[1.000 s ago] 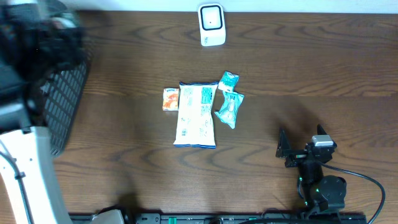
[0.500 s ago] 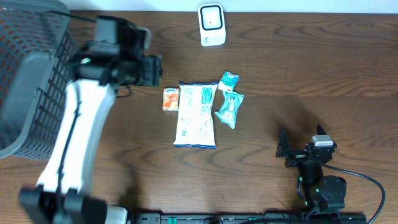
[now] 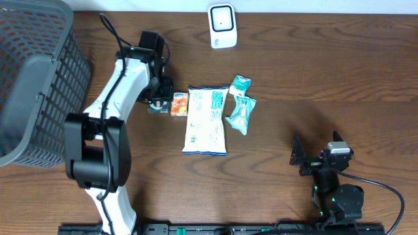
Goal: Scan the item barcode
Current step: 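Carry the tin out of the basket and lower it left of the orange pack, then open the left gripper and pull the left arm back to rest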
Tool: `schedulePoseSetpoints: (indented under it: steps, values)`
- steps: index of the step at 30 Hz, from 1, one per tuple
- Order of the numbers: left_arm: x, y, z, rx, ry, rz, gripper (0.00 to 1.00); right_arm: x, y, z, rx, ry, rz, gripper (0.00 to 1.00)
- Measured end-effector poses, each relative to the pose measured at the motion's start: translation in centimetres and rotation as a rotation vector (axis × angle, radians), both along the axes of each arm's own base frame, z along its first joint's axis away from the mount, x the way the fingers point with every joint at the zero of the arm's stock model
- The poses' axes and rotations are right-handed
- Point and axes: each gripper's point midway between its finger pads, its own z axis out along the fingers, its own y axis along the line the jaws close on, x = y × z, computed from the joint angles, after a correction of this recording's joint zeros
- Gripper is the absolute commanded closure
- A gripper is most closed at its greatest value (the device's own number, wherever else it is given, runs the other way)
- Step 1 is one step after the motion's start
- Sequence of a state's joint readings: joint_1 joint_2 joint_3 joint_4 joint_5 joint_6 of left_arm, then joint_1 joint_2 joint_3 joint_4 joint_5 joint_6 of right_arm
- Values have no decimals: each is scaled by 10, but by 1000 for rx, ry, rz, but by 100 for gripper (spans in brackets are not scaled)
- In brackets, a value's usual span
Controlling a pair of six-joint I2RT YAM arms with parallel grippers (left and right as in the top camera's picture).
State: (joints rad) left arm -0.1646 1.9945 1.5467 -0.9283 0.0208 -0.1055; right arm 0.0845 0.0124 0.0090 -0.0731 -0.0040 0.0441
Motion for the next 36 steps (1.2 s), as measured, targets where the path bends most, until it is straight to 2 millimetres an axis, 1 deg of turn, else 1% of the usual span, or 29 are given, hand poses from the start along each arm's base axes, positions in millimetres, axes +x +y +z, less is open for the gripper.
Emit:
schedulePoseSetpoints:
  steps: [2,9,11,13,16,17,18,19,24,27,32,34,36]
  values:
    - [-1,1,-5,6,13,3,23,0,0,0,0,0,0,1]
    - [-6,3,-7,15,37,4,22,0,0,0,0,0,0,1]
    - [-10,3,-3,16,44,4,19,0,0,0,0,0,0,1]
    - [-11,3,7,14,29,5,16,0,0,0,0,0,0,1]
    - [-15,4,40,5,-36,5,15,0,0,0,0,1,0,1]
    - [-19,5,57,2,-63,5,4,0,0,0,0,1,0,1]
    - [-25,6,71,-2,-85,5,2,0,0,0,0,1,0,1]
    - [-32,7,89,-7,-114,10,2,0,0,0,0,1,0,1]
    - [-70,15,161,-24,-256,11,2,0,0,0,0,1,0,1]
    - [-92,19,196,-40,-352,12,2,0,0,0,0,0,0,1]
    - [-135,26,241,-63,-486,14,2,0,0,0,0,0,0,1]
    - [-151,29,253,-74,-536,18,2,0,0,0,0,0,0,1]
    - [-168,31,257,-83,-571,25,2,0,0,0,0,0,0,1]
